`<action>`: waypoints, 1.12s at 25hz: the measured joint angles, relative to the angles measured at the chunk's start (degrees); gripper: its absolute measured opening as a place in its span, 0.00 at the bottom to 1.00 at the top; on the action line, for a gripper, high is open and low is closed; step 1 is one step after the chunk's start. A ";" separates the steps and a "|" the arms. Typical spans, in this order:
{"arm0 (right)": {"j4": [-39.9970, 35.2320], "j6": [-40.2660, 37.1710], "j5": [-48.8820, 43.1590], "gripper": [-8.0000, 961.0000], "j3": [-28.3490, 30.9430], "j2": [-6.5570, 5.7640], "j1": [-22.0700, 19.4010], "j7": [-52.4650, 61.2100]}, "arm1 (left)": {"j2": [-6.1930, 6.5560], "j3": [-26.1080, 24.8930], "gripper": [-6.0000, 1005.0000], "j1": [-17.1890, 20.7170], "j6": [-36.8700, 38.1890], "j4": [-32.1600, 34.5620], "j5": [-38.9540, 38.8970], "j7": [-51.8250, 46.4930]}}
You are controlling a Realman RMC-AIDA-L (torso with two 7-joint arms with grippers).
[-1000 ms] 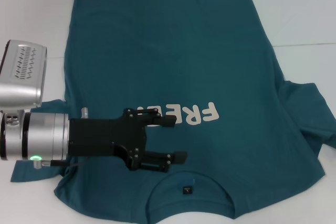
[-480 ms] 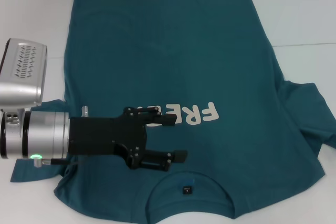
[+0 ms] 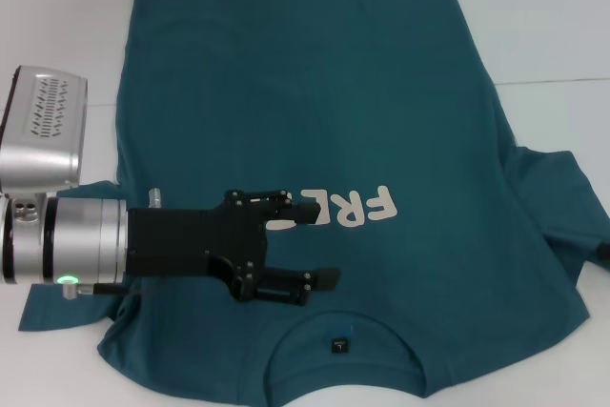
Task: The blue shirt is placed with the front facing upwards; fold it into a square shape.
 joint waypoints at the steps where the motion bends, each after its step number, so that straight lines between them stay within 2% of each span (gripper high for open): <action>1: 0.10 0.01 0.00 0.79 0.01 0.01 0.06 0.00 | -0.01 0.00 0.84 -0.01 0.00 0.00 0.00 0.02; 18: 0.61 2.57 0.69 0.79 0.30 1.01 0.43 -0.53 | -0.06 0.00 0.84 -0.03 -0.39 0.00 -0.09 0.61; 28: 1.29 3.84 1.63 0.49 0.33 1.15 0.51 -0.55 | -0.08 0.00 0.84 -0.03 -0.66 0.00 -0.10 0.68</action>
